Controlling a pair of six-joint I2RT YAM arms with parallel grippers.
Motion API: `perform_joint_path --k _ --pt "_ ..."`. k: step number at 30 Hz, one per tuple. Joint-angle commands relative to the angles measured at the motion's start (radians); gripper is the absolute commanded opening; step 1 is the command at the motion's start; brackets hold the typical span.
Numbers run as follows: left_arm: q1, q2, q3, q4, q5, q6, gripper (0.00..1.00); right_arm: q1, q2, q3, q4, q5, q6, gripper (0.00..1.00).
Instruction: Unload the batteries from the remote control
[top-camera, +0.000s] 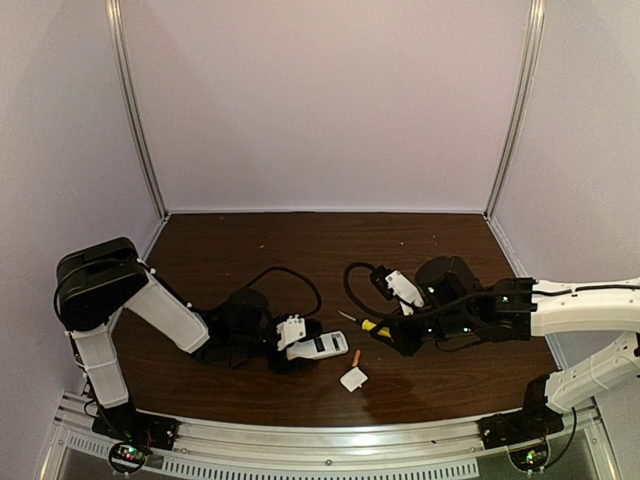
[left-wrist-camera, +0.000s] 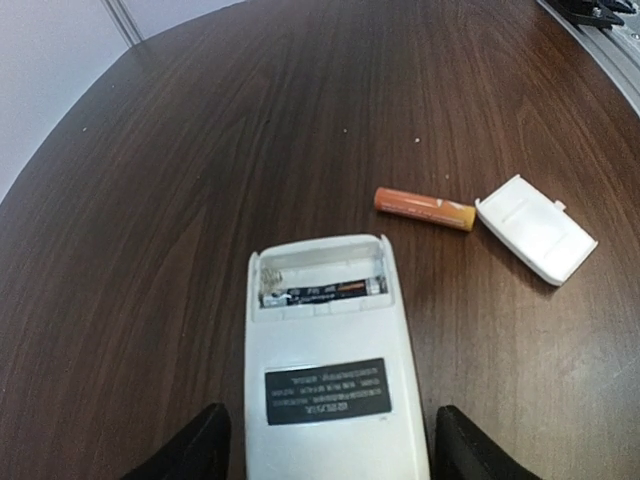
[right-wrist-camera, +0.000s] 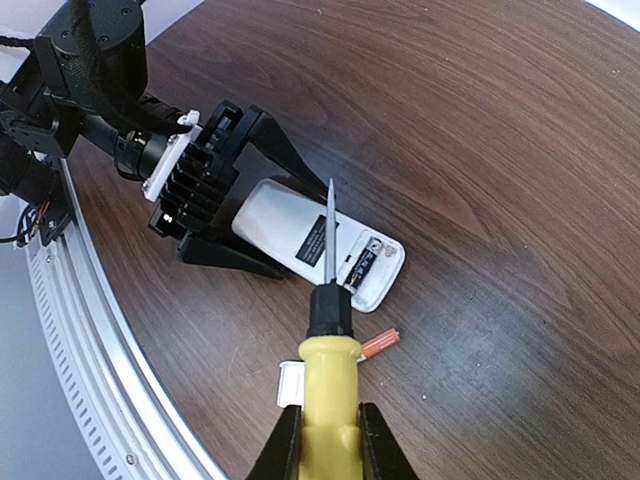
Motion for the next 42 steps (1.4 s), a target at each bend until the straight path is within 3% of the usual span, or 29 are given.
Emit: perform_joint_path --k 1,8,10,13,17,20,24,28,32,36,42 --pt "0.009 -0.024 -0.03 0.063 -0.006 -0.006 0.78 0.005 -0.008 -0.018 0.032 -0.006 0.011 0.0" --pt "0.01 -0.084 -0.093 0.157 -0.05 -0.023 0.82 0.006 -0.018 -0.024 0.042 0.002 -0.005 0.0" --pt "0.01 -0.11 -0.139 0.223 -0.089 -0.045 0.9 0.007 -0.027 -0.026 0.036 0.016 -0.006 0.0" --pt "0.01 -0.158 -0.246 0.426 -0.233 -0.079 0.97 0.007 -0.052 -0.039 0.031 0.023 -0.011 0.0" --pt "0.009 -0.169 -0.373 0.727 -0.375 -0.094 0.97 0.009 -0.094 -0.066 0.043 0.006 -0.023 0.0" --pt "0.009 -0.142 -0.389 0.8 -0.352 -0.099 0.97 0.01 -0.11 -0.082 0.054 -0.025 -0.033 0.0" --pt "0.008 -0.206 -0.486 0.964 -0.164 -0.114 0.87 0.017 -0.09 -0.082 0.042 -0.066 -0.035 0.0" --pt "-0.01 -0.227 -0.493 0.944 -0.074 -0.076 0.86 0.038 -0.057 -0.087 0.061 -0.105 -0.03 0.0" --pt "-0.088 -0.225 -0.476 0.897 -0.131 0.024 0.82 0.065 0.003 -0.067 0.074 -0.132 -0.027 0.0" --pt "-0.181 -0.245 -0.422 0.74 -0.22 0.112 0.8 0.092 0.066 -0.028 0.075 -0.135 -0.025 0.0" --pt "-0.237 -0.252 -0.37 0.617 -0.259 0.165 0.76 0.112 0.112 -0.001 0.083 -0.131 -0.022 0.0"
